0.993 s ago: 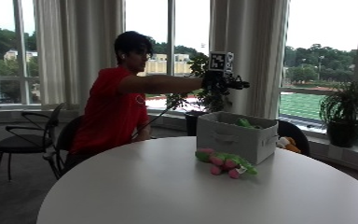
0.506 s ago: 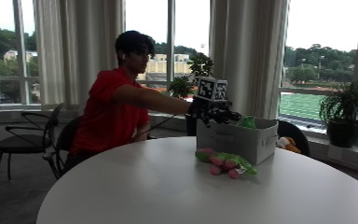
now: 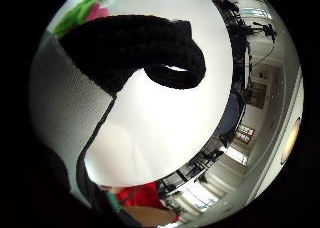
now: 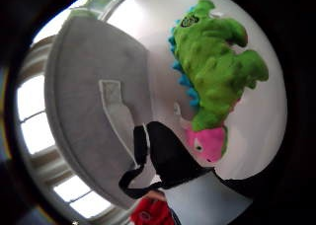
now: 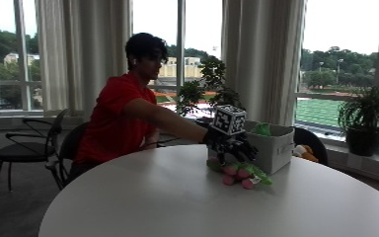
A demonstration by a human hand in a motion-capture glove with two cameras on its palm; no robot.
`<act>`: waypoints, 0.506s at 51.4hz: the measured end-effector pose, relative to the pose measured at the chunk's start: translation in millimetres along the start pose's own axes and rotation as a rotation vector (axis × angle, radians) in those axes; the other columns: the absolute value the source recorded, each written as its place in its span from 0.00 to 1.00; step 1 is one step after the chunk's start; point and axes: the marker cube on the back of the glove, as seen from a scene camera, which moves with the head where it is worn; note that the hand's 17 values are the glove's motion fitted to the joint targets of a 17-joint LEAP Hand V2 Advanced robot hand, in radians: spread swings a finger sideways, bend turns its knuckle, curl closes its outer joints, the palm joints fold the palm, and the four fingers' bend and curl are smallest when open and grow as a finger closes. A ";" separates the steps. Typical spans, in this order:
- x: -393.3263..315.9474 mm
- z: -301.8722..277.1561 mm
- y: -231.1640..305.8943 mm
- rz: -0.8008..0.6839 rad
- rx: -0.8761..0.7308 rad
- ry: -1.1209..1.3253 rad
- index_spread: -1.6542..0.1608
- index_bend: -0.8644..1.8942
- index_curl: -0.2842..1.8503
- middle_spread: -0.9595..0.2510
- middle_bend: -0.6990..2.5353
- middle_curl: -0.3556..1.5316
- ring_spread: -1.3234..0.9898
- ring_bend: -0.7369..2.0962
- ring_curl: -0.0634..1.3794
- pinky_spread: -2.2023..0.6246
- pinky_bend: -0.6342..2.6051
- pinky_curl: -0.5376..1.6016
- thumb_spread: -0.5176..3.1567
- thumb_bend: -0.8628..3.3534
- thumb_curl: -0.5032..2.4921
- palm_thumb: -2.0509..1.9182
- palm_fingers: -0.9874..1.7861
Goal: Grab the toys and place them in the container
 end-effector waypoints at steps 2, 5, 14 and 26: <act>-0.5 3.2 -4.4 -0.004 -0.005 -0.004 0.73 0.34 0.21 0.77 0.25 0.31 0.59 0.32 0.24 0.83 0.63 0.41 0.43 0.19 0.27 0.51 0.25; -4.8 8.9 -8.7 -0.004 -0.017 -0.004 0.72 0.35 0.20 0.76 0.27 0.32 0.59 0.32 0.24 0.83 0.61 0.41 0.43 0.19 0.26 0.50 0.28; -8.0 28.2 -23.5 -0.008 -0.036 0.112 0.71 0.35 0.20 0.74 0.27 0.33 0.59 0.33 0.24 0.82 0.61 0.40 0.43 0.20 0.26 0.51 0.31; -1.1 45.9 -36.5 -0.028 -0.103 0.162 0.71 0.35 0.20 0.77 0.25 0.32 0.60 0.32 0.23 0.81 0.65 0.42 0.45 0.20 0.27 0.52 0.28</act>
